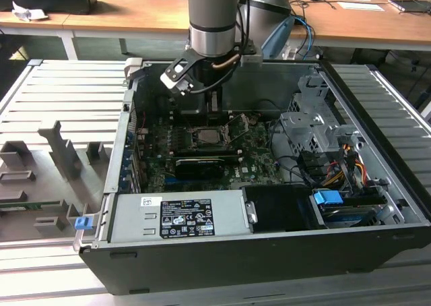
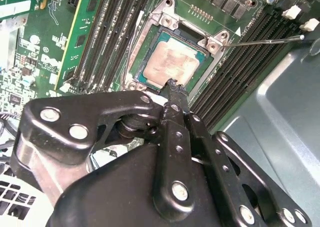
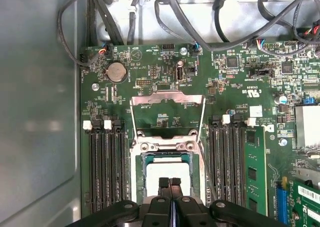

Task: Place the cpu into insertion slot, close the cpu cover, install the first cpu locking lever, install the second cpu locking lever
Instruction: 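Close the cpu cover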

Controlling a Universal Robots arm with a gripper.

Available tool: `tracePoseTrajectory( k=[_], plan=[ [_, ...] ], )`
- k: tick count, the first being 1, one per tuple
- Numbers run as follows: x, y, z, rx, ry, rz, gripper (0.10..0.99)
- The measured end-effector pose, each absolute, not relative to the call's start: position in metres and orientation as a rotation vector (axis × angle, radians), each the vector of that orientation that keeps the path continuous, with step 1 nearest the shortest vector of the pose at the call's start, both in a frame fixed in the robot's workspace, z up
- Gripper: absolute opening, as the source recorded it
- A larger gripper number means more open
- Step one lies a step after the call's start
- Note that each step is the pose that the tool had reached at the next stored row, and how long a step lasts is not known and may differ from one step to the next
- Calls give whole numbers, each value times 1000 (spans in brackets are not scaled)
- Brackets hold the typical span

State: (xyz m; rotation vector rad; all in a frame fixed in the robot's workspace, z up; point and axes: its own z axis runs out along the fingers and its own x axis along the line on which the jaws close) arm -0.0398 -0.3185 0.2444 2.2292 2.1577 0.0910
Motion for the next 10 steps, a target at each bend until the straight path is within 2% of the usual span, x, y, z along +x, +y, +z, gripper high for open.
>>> tracePoseTrajectory(
  k=[10],
  plan=[
    [-35,-318,246,2226,2161,92,106]
  ],
)
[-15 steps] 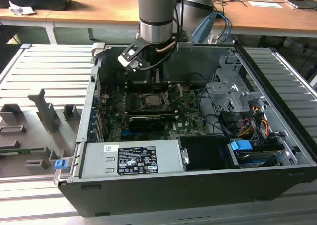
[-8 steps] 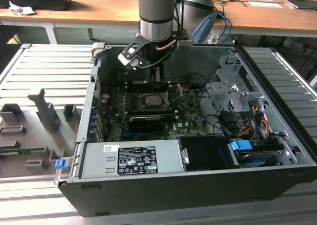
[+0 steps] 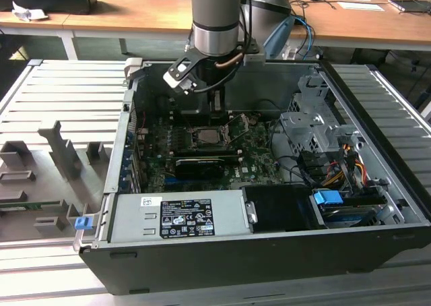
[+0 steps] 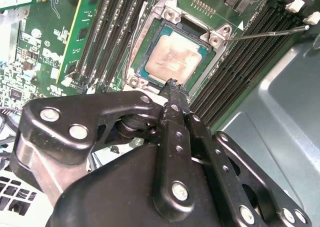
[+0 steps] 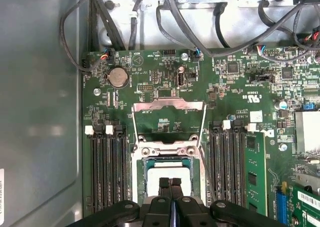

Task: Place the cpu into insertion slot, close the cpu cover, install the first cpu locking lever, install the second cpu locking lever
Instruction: 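Close the cpu cover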

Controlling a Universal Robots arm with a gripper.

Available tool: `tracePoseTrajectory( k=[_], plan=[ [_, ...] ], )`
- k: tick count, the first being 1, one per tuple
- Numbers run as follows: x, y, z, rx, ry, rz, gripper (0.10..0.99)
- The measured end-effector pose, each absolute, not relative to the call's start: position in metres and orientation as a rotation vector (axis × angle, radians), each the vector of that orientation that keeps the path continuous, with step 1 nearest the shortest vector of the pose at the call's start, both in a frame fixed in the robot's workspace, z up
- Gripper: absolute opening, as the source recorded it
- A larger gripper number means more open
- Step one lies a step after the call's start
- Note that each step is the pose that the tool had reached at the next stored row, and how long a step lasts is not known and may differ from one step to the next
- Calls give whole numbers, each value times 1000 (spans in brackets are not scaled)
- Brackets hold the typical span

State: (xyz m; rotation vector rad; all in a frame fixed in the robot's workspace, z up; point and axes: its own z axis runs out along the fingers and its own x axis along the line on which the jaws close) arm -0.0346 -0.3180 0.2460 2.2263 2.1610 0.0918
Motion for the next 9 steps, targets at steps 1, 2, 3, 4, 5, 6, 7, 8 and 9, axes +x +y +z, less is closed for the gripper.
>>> tracePoseTrajectory(
  k=[1,2,3,4,5,6,7,8,9],
  plan=[
    [-34,-318,246,2225,2162,92,106],
    [-34,-318,247,2225,2162,91,106],
    [-34,-318,247,2224,2163,91,106],
    [-34,-318,247,2224,2163,92,106],
    [-33,-318,248,2224,2163,92,106],
    [-33,-318,248,2224,2164,92,106],
    [-32,-318,248,2224,2164,91,106],
    [-30,-318,248,2223,2164,91,106],
    [-28,-318,248,2223,2165,91,106]
  ],
)
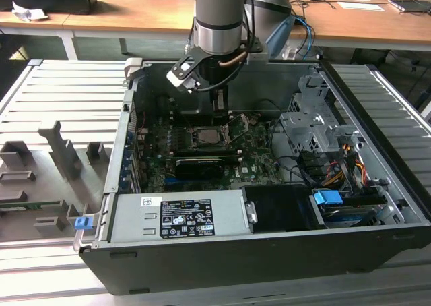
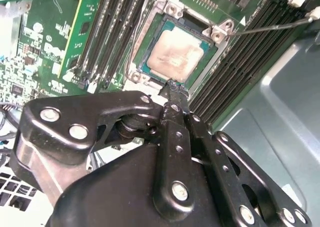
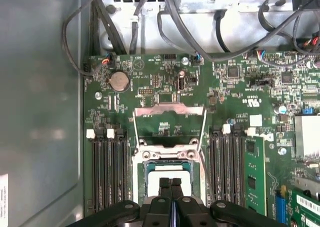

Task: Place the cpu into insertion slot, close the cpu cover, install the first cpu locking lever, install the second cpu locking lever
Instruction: 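Close the cpu cover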

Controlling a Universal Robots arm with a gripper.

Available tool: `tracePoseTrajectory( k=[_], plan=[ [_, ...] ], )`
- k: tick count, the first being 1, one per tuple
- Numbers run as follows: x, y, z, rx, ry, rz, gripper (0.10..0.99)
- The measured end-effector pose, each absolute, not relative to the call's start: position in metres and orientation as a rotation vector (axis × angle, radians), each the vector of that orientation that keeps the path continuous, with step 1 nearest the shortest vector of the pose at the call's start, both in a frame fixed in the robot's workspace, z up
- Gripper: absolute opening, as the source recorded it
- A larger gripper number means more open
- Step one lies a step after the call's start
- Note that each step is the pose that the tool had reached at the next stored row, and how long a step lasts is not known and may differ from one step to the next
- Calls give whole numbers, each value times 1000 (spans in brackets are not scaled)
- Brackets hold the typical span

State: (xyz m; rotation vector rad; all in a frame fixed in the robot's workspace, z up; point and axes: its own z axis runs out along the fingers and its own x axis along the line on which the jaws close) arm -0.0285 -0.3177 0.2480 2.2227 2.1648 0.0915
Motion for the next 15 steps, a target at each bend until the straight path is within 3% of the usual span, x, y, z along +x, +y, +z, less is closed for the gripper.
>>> tracePoseTrajectory(
  k=[15],
  plan=[
    [-2,-317,263,2230,2192,55,106]
  ],
)
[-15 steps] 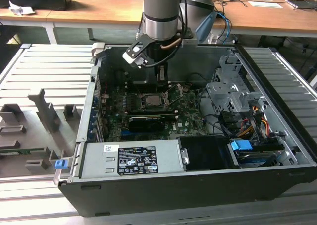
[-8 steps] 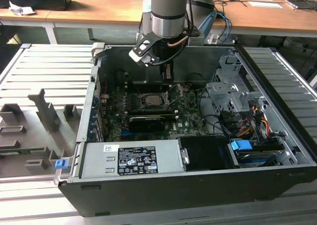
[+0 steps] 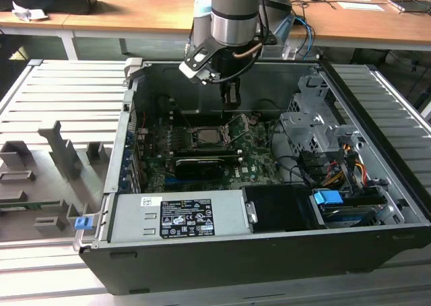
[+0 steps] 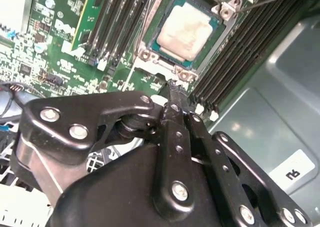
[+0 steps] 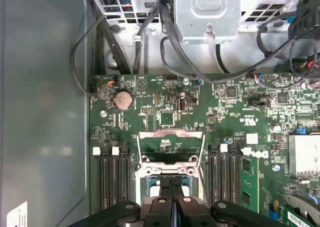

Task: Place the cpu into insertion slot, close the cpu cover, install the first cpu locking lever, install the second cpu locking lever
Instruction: 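Close the cpu cover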

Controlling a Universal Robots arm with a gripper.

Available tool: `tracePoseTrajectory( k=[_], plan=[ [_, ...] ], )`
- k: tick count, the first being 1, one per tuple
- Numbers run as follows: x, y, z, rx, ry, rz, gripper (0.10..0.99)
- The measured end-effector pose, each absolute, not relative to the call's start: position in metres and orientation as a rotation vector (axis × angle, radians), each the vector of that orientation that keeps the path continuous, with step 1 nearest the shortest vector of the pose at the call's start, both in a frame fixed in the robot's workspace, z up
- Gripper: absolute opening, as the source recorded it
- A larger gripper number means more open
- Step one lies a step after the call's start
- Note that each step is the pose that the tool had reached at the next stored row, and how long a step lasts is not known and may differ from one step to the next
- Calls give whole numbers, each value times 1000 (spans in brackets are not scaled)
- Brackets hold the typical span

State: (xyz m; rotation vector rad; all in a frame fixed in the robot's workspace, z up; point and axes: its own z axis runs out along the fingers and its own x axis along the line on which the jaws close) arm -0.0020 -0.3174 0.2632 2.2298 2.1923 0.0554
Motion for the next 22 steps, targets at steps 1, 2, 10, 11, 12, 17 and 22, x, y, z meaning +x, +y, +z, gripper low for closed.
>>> tracePoseTrajectory(
  k=[1,2,10,11,12,17,22],
  plan=[
    [1,-317,263,2231,2194,52,106],
    [4,-317,263,2231,2195,51,106],
    [15,-317,263,2231,2196,51,106],
    [18,-317,263,2231,2196,51,106],
    [20,-317,263,2231,2196,51,106],
    [21,-317,265,2230,2197,51,106],
    [31,-317,265,2224,2203,51,106]
  ],
)
